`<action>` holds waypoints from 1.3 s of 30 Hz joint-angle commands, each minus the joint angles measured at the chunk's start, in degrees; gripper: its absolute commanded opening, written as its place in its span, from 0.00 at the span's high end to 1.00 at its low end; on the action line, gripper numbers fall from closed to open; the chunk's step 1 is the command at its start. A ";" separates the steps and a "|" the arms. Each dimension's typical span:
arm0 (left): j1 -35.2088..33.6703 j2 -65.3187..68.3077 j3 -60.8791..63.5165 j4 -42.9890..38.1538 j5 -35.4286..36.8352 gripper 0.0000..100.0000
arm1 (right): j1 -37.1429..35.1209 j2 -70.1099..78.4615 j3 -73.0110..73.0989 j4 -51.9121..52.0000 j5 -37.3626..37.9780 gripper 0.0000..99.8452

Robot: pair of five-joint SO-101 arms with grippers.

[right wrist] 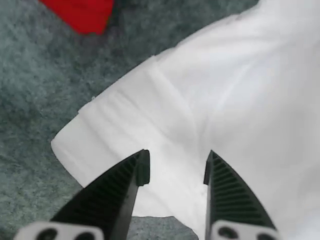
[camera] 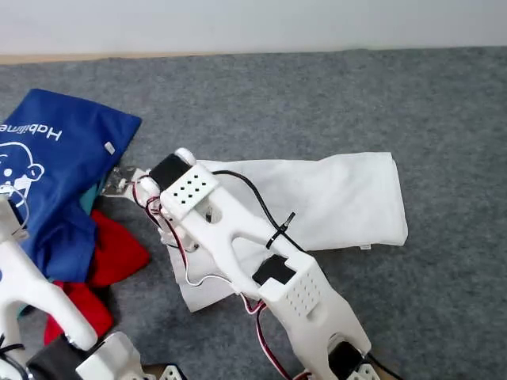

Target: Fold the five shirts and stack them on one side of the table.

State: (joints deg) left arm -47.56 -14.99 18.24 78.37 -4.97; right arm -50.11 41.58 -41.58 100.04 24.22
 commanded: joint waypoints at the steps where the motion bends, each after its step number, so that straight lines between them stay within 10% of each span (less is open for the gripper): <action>1: 0.00 -2.55 -0.22 -1.23 -0.53 1.00 | -0.40 0.22 -2.99 1.19 0.53 0.80; 25: 0.00 -2.37 1.36 -3.69 -0.62 1.00 | -1.71 9.01 -3.08 2.68 4.40 0.81; 39: 0.09 -2.37 1.27 -4.48 -0.53 1.00 | 2.59 5.76 -3.34 2.68 5.45 0.99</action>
State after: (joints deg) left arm -47.56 -14.99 19.82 75.12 -5.14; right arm -49.23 50.90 -42.81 100.40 29.14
